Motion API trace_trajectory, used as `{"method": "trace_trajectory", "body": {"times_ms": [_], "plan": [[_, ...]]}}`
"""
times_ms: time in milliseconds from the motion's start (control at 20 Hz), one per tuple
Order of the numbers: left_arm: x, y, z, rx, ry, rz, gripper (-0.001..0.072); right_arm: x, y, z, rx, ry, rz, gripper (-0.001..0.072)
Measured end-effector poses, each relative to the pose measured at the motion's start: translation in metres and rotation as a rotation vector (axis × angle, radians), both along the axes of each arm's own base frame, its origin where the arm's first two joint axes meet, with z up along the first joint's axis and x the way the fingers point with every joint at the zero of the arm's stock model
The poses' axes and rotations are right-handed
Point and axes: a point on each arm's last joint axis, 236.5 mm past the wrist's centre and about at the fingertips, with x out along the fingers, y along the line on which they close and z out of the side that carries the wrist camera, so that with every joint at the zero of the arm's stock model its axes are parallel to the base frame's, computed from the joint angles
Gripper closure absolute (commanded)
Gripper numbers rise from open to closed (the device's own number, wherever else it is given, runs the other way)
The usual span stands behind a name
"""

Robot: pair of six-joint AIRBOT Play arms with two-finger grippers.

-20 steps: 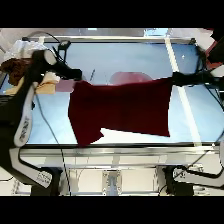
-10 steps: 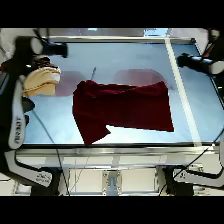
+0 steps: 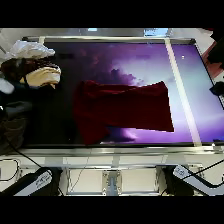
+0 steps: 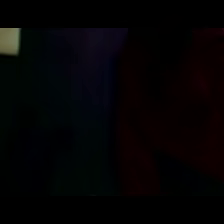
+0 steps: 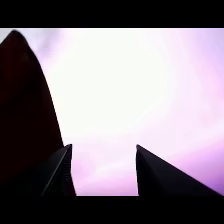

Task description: Fold the shirts.

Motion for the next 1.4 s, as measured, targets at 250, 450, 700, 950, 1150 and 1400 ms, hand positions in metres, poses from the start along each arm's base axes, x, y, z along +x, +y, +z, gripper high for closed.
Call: {"method": "trace_trajectory", "body": {"times_ms": [250, 450, 700, 950, 1150, 1400], "plan": [[-0.032, -0.037, -0.06, -0.299, 0.063, 0.154, 0.0015, -0.025, 0.039, -0.047, 0.216, 0.034, 0.036, 0.0266], [-0.035, -0.049, -0.086, -0.411, 0.116, 0.212, 0.0016, -0.02, 0.062, -0.05, 0.317, -0.024, 0.073, 0.0266], [-0.036, -0.066, -0.112, -0.429, 0.167, 0.213, 0.0038, -0.015, 0.072, -0.046, 0.362, -0.066, 0.091, 0.0266], [-0.022, -0.094, -0.127, -0.382, 0.162, 0.172, 0.0669, -0.014, 0.08, -0.042, 0.392, -0.081, 0.109, 0.0379], [-0.004, -0.102, -0.12, -0.372, 0.128, 0.164, 0.0696, -0.03, 0.099, -0.054, 0.458, -0.012, 0.149, 0.0395], [0.008, -0.108, -0.108, -0.38, 0.103, 0.141, 0.0696, -0.093, 0.135, -0.13, 0.615, 0.26, 0.084, 0.0096]]}}
